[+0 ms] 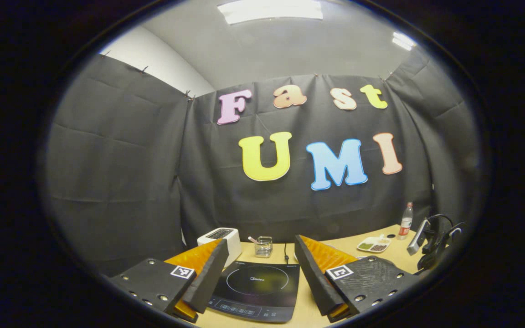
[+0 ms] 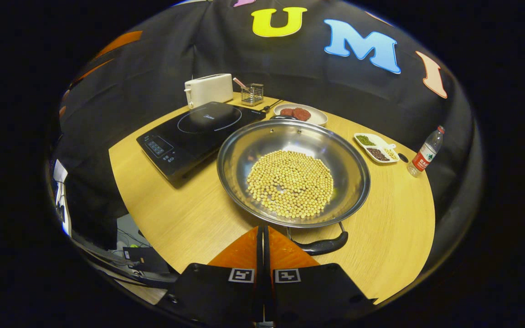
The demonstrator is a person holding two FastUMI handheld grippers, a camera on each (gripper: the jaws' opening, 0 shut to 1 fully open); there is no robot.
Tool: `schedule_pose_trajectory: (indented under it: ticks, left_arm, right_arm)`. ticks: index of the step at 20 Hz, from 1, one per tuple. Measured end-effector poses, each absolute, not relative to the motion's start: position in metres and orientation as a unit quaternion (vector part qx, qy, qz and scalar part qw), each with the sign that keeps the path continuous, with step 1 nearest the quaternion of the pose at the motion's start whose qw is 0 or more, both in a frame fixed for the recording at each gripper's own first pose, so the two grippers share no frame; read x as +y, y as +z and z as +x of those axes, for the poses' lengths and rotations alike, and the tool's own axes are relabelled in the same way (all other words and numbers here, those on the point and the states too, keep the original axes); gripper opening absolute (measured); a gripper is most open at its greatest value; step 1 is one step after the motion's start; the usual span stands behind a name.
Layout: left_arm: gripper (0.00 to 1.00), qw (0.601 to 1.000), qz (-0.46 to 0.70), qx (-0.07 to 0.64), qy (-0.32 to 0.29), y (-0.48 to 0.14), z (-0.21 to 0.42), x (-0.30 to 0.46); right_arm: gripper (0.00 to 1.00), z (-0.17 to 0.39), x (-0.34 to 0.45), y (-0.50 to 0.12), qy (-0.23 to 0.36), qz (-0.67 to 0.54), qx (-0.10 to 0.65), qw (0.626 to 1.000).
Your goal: First push the handle of the pot to place it horizontally, then grasp the pot with both hands and set it on the induction cooktop.
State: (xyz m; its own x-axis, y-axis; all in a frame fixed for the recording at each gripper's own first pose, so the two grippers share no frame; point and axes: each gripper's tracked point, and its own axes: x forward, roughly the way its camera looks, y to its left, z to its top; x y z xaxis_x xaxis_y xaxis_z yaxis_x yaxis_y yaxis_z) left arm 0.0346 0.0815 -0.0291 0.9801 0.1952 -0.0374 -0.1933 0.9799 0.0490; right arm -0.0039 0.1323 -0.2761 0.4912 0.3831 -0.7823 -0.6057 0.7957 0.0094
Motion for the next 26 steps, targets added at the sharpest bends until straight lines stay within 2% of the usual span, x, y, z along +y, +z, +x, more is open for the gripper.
schedule_pose_trajectory:
  ticks: [3, 5, 7, 14, 15, 25, 26]
  left_arm:
    - [0.89, 0.995, 0.024, 0.025, 0.094, -0.031, 0.041, 0.07]
    - [0.89, 0.995, 0.027, 0.025, 0.092, -0.032, 0.047, 0.063]
    - [0.86, 0.995, 0.026, 0.026, 0.088, -0.034, 0.053, 0.056]
    - [0.86, 0.996, 0.019, 0.033, 0.075, -0.043, 0.072, 0.028]
    - [0.87, 0.996, 0.019, 0.033, 0.074, -0.043, 0.074, 0.025]
    - [0.87, 0.997, 0.031, 0.04, 0.066, -0.049, 0.098, 0.0]
    - [0.89, 0.996, 0.03, 0.042, 0.067, -0.051, 0.1, -0.001]
  right_arm:
    - [0.0, 0.0, 0.125, -0.28, 0.287, -0.123, 0.423, 0.851]
    - [0.02, 0.007, 0.115, -0.281, 0.28, -0.126, 0.424, 0.852]
    - [0.02, 0.014, 0.101, -0.284, 0.264, -0.129, 0.426, 0.856]
    - [0.02, 0.044, 0.057, -0.288, 0.212, -0.117, 0.437, 0.866]
    - [0.0, 0.049, 0.051, -0.289, 0.206, -0.119, 0.436, 0.868]
    - [0.02, 0.107, -0.001, -0.294, 0.133, -0.105, 0.426, 0.889]
    - [0.0, 0.113, -0.005, -0.295, 0.128, -0.112, 0.421, 0.891]
